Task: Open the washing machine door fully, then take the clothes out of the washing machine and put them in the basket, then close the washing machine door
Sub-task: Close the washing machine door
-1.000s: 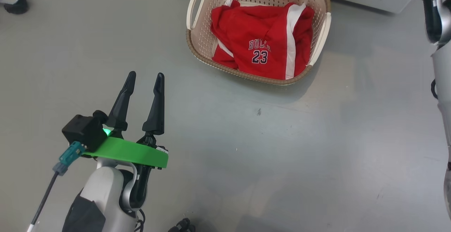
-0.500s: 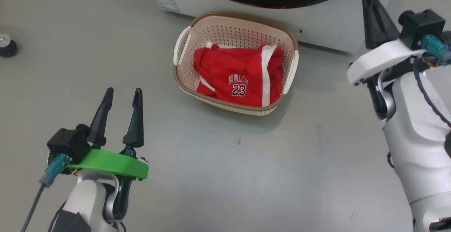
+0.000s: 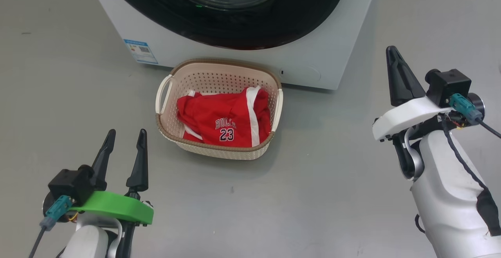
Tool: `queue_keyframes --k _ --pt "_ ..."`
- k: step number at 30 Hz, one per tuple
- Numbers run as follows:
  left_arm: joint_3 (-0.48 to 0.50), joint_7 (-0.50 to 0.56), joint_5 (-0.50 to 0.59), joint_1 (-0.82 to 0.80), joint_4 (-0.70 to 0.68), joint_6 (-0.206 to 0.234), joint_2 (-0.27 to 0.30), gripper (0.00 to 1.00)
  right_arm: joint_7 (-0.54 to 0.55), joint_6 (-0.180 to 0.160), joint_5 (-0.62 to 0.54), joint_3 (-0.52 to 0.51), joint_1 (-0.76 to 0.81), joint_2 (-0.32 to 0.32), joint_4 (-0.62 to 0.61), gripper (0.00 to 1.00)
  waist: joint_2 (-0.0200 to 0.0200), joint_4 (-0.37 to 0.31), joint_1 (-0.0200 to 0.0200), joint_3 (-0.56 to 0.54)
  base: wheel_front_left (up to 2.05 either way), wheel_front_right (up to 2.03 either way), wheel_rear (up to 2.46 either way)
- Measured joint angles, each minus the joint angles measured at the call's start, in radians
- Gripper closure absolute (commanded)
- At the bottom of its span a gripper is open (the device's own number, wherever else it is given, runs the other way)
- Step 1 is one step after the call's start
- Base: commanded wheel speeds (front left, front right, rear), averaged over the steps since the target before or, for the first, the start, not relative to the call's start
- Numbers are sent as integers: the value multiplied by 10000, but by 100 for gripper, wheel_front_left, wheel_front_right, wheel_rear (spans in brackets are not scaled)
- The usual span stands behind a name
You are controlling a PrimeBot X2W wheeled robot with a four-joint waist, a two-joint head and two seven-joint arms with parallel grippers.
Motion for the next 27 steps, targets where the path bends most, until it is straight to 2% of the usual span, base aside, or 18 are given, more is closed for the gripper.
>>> queue_keyframes --k 13,27 --pt "0 0 240 561 71 0 -4 0 -54 -330 -15 -318 1904 130 -1563 100 0 -1172 0 -1089 0 0 0" --pt "52 2 418 948 92 0 -98 0 -54 -453 -15 -470 3535 286 -2334 100 0 -1615 0 -1716 0 0 0"
